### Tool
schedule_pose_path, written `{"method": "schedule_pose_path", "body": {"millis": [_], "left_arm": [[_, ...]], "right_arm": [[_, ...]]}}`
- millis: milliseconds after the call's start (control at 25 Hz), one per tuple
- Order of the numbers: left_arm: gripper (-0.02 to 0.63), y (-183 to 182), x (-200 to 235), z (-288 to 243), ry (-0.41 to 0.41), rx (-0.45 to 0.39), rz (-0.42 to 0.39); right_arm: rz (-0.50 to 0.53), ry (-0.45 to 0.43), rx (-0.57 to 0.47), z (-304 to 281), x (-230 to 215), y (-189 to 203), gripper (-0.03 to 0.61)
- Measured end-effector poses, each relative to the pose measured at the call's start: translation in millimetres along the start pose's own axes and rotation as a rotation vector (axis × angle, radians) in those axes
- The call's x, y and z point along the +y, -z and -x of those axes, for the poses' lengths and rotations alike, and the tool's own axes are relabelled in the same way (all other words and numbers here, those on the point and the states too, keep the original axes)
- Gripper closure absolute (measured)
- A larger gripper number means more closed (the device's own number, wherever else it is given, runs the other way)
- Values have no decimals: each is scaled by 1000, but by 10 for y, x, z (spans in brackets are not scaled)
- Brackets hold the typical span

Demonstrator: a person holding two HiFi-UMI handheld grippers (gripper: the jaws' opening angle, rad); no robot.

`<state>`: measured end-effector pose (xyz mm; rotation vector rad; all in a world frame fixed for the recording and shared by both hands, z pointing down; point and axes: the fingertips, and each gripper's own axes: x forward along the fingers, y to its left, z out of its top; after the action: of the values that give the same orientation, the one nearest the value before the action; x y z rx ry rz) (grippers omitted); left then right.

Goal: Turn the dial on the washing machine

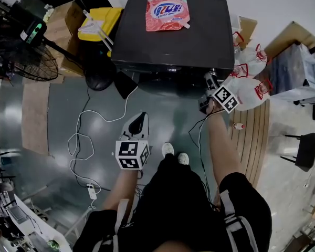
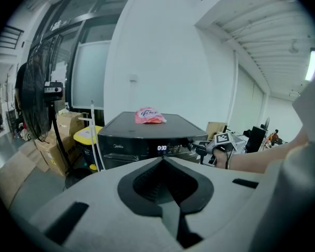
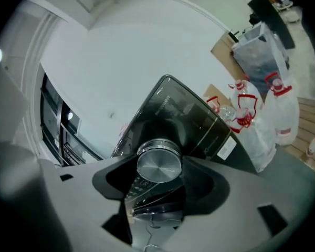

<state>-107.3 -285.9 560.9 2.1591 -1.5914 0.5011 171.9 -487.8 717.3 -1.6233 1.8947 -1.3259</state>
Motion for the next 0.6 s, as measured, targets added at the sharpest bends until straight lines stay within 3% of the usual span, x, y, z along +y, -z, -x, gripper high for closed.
{"method": "schedule_pose_path", "body": {"millis": [160,400,520,600], "left_arm": [[611,-16,-20,3,-1,-3,3],[611,-14,0,34,-5,-6,4],[611,-13,20,46,-7,-7,6],[611,-26,38,57,-10,-13,9]], "right_arm": [[40,19,13,-5,-7,-14,327],[-25,-2,4,6,-4,-8,327],[-99,-14,-5,5,-11,5,327],[-201,-40,-14,2,-29,7,327]]}}
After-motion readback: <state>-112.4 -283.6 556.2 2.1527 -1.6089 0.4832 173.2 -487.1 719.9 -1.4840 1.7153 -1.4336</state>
